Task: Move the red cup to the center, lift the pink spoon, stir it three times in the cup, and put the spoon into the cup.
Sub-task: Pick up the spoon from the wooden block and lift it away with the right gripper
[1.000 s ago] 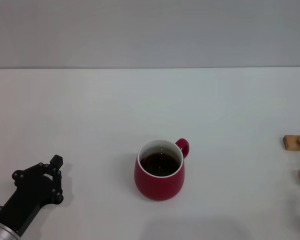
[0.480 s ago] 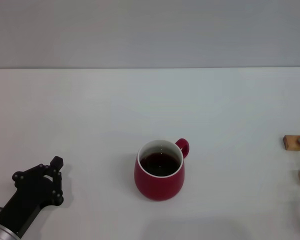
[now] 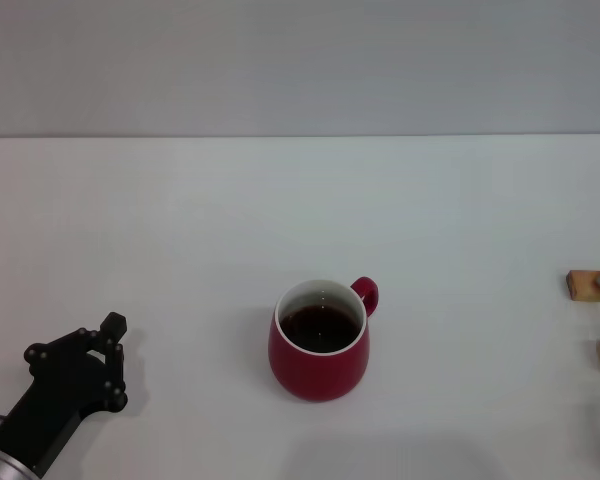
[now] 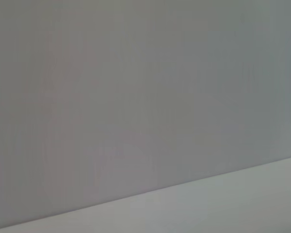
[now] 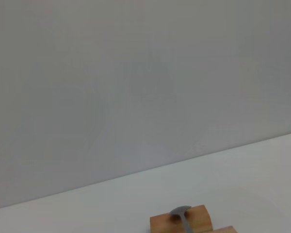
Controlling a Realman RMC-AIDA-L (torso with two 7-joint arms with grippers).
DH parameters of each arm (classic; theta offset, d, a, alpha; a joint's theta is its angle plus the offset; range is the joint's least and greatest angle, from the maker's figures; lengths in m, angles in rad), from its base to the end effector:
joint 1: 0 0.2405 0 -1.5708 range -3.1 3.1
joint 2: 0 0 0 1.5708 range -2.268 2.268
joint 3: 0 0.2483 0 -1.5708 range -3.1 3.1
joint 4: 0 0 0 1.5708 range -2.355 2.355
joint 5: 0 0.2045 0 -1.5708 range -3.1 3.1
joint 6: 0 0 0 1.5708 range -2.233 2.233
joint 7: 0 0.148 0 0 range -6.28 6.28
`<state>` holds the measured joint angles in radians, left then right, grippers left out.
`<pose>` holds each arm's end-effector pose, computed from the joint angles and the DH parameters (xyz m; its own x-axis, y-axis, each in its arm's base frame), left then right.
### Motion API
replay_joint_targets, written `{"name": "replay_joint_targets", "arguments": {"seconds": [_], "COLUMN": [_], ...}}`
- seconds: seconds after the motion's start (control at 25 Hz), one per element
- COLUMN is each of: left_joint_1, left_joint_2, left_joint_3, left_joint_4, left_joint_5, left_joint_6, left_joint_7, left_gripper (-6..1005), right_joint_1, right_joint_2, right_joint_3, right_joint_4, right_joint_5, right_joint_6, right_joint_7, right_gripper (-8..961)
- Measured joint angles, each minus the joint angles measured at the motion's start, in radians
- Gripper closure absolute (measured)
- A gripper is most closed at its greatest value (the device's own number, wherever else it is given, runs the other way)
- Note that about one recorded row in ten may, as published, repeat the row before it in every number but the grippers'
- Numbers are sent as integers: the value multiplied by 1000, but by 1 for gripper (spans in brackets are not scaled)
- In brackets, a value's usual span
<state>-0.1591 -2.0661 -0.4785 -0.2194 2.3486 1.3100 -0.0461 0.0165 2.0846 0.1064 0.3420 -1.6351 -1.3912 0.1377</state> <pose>-0.3364 0.2159 -0.0562 0.7979 0.0354 0.6018 0.5654 -0.3901 -0.7267 0.3658 0.1597 -0.0482 0.5379 -0.1282 -0.8332 -0.8365 0.0415 -0.5464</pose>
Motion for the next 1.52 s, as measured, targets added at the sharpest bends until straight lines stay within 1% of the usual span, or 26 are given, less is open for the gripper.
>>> {"name": "replay_joint_targets", "arguments": {"seconds": [0.32,0.44,1.52], "left_joint_1": [6,7,12], "left_joint_2": [0,0,1], "left_joint_3": [0,1,1], "left_joint_4": [0,0,0], "left_joint_5": [0,1,3], "left_joint_6": [11,16,25], "left_joint_7": [-1,-1,-2], "left_gripper": [1001,1001,1001], "right_joint_1": [7,8,10], "right_joint_2": [-2,-2,-1], "right_joint_3": [-1,-1,-14], "right_joint_4": [0,0,3], "right_joint_5": [-5,-7,-9], "right_joint_6": [20,21,13], "right_joint_7": [2,2,-3], "right_gripper": [273,414,425]}}
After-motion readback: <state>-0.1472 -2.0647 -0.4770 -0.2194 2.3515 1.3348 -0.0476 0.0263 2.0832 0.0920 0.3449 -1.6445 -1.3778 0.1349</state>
